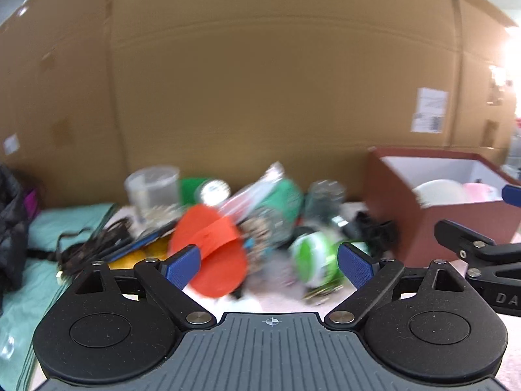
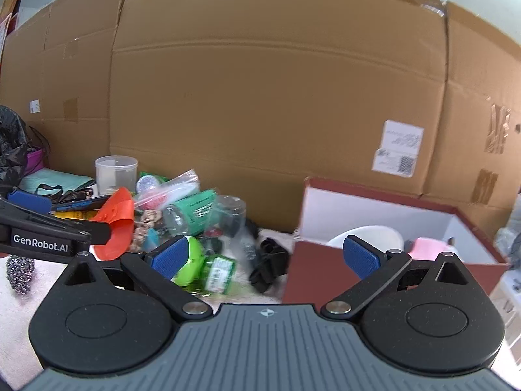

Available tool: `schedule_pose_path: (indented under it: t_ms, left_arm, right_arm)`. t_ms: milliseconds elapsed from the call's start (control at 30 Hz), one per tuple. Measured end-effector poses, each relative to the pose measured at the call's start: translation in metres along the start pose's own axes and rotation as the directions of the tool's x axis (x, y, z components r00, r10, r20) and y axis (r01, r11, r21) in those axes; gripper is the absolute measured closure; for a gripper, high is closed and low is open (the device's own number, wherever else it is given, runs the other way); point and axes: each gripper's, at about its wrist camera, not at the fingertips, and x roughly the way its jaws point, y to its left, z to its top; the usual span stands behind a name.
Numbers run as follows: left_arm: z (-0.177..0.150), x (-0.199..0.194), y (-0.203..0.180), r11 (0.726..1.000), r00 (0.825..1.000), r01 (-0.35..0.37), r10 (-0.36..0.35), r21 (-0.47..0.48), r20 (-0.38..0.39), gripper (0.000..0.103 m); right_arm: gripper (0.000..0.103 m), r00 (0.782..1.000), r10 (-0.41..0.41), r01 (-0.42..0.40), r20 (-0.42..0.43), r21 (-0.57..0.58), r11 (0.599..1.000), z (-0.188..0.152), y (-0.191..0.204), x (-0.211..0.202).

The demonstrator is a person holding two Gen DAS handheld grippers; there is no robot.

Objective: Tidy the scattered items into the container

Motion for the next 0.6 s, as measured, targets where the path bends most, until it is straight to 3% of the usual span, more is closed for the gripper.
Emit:
schedule_pose_path:
  t_ms: [133,300,600]
  left_arm:
    - [0.015,-0.006,-0.046,0.996,0.996,0.069,-0.072,0.056,0.051,0.006]
    - [0.023,0.0,-0.093,0.99,0.993,0.091,-0.099,0.106,0.072,0.006]
    - [0.024,0.013,-0.132,0.984,0.991,0.119,-0.126,0.132,0.053,0.006]
  right_arm:
    - [0.002,0.99,-0.136,0.136,0.048,0.008,0.991,0.004,-0.038,-0.023]
    - [0.002,0.968,-0.25,0.248,0.014,0.092,0.964,0.001,-0.095,-0.034]
    - [0.002,0.966,-0.26,0.256,0.007,0.152,0.955,-0.013,-0.129,-0.034]
